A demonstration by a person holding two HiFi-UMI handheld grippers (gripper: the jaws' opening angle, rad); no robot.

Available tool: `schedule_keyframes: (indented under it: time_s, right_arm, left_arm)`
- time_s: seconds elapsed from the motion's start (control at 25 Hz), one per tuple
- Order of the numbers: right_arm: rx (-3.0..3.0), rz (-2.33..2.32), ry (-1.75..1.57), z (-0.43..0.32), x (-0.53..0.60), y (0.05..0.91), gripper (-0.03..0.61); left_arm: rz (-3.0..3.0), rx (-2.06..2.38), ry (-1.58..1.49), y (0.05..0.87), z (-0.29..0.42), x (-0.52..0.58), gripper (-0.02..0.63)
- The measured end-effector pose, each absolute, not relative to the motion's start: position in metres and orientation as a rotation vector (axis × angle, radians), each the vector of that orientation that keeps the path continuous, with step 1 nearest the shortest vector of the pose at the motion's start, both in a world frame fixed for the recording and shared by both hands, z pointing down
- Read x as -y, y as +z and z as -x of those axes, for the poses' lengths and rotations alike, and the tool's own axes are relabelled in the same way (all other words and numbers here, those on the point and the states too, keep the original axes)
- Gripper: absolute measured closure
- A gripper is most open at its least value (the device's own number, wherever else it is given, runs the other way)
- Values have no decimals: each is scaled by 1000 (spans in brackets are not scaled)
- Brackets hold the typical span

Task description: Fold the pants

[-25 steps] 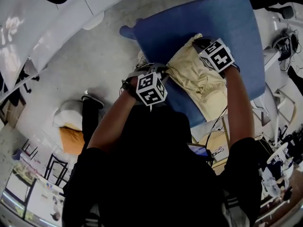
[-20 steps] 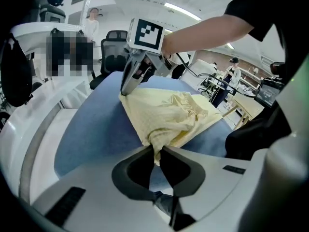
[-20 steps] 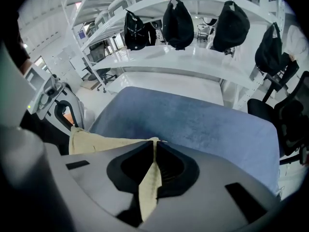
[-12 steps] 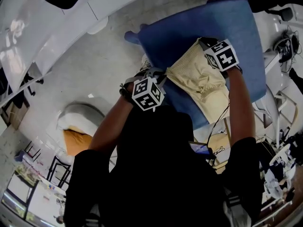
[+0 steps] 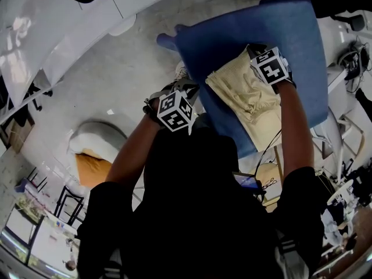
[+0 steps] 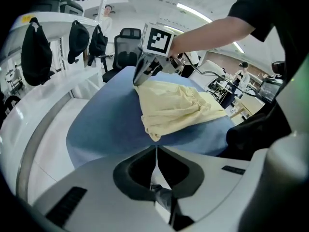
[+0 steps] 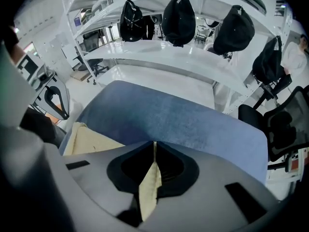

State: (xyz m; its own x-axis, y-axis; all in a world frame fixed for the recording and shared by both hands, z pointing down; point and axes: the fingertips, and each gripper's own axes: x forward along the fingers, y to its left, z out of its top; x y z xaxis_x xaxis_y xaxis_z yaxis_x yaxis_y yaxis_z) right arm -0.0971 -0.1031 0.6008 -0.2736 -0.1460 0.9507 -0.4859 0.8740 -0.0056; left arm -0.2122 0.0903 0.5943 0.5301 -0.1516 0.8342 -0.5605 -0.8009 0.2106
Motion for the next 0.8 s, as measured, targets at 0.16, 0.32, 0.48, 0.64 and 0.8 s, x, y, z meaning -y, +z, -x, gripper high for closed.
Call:
schedule_keyframes:
  time_s: [0.16,0.32,0.48,0.64,0.8]
  right_arm:
    - [1850,-480,375,96,103,598,557]
    - [1846,-491,382,95,103,594,557]
    - [1843,-507,388,98,104,590,557]
    - [1851,-531,403,95,104,581,557]
    - [1840,-564,433,88,103,576,557]
  left_arm:
    - [-2373,553,1246,591,205,-75,588]
    - [-2412,518,1263,586,199,-59,545]
    - [-2487,438,1303,585,192,-41,531]
    - [-2591,238,1407,588,179,-33,524]
    - [-2689,-37,1550,593,169,-33,485]
